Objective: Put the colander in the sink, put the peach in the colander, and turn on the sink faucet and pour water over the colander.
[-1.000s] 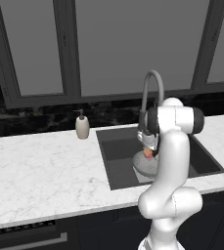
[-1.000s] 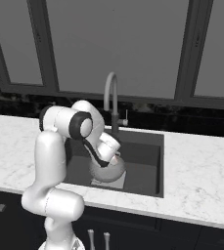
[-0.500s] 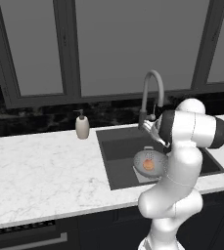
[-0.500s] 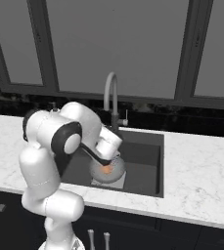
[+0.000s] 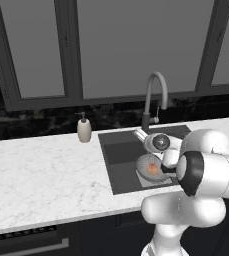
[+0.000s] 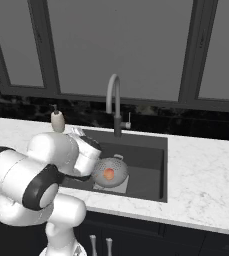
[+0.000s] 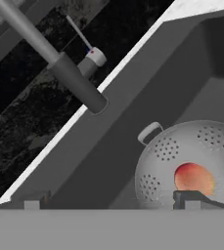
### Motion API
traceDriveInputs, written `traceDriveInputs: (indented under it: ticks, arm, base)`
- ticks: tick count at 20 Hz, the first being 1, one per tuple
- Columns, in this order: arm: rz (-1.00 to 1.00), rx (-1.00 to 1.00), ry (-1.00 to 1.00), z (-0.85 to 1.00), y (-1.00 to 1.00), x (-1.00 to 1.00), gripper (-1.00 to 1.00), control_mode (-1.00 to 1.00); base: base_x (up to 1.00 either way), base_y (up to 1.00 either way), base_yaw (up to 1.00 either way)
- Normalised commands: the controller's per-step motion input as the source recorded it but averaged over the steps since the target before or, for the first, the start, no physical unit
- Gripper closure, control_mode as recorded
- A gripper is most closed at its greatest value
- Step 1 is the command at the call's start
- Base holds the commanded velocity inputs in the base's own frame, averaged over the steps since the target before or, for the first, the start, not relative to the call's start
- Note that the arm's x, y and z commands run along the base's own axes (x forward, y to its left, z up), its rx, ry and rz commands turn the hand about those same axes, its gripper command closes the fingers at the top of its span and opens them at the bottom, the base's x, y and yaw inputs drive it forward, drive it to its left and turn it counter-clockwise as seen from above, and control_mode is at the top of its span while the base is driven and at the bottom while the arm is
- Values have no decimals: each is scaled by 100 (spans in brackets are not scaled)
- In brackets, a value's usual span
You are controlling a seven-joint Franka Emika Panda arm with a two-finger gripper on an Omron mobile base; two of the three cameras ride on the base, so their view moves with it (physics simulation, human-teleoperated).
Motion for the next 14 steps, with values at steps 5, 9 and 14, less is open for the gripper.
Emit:
traceDriveInputs:
  ticks: [5, 9, 14]
  arm:
    - [12, 0, 6, 100, 54, -62, -100, -100]
    - [17, 0, 26, 100, 27, -32, -100, -100]
    - [14, 0, 35, 100, 29, -33, -100, -100]
  base:
    - [0, 0, 0]
    - [0, 0, 0]
    - [0, 0, 0]
